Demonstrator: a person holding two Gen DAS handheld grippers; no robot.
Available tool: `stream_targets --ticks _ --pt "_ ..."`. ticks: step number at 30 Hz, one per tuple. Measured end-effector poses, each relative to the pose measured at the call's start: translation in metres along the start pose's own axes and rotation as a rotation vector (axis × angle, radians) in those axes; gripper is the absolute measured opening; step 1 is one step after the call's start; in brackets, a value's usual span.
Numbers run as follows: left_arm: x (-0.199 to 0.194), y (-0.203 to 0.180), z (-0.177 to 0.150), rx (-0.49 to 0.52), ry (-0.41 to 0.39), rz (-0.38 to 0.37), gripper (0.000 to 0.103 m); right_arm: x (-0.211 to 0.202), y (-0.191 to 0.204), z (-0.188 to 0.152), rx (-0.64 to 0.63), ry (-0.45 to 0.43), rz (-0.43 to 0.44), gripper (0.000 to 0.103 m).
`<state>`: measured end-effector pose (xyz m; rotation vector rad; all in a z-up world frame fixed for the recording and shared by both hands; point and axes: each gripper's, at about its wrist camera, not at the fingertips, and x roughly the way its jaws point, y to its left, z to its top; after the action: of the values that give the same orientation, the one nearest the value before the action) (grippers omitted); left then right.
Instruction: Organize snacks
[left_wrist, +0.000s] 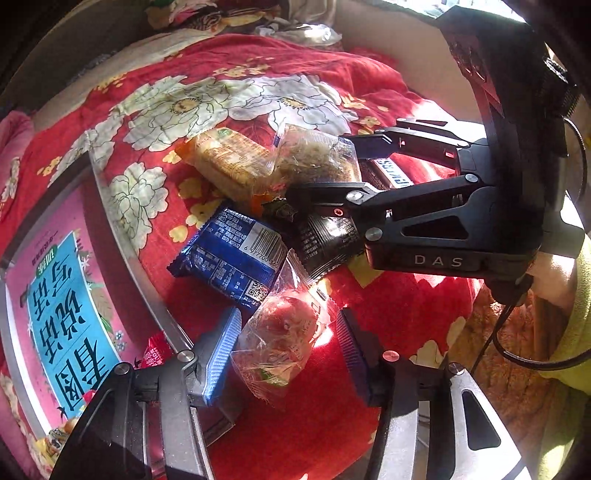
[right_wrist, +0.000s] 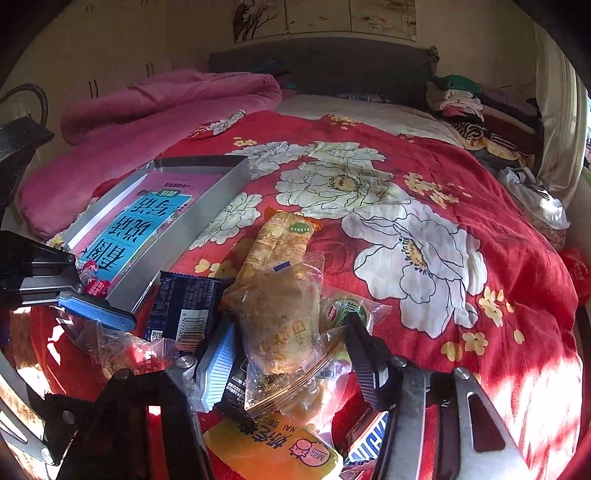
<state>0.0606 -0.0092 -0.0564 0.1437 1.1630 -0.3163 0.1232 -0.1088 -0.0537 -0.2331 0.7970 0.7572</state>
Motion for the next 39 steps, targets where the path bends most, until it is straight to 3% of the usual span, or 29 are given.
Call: stream_targets --ticks 6,13,23,39 --pt "0.003 -0.003 -0.001 -0.007 0.006 0.007 0.048 -0.013 -0.016 -0.006 0.119 -0.045 0.074 0.05" --pt "-0.001 -0.004 -0.001 -0.048 -0.016 0.002 0.043 -0.036 -0.031 -0.012 0.242 -0.108 0.103 0.05" --pt "-0.012 0.001 -0.002 -0.131 -0.069 -0.054 0.041 -0.057 -0.022 -0.012 0.279 -0.143 0.129 0.049" --pt "-0.052 0.032 -0.007 -0.241 -0.186 -0.062 0.041 -0.073 0.0 -0.008 0.266 -0.157 0.133 0.05"
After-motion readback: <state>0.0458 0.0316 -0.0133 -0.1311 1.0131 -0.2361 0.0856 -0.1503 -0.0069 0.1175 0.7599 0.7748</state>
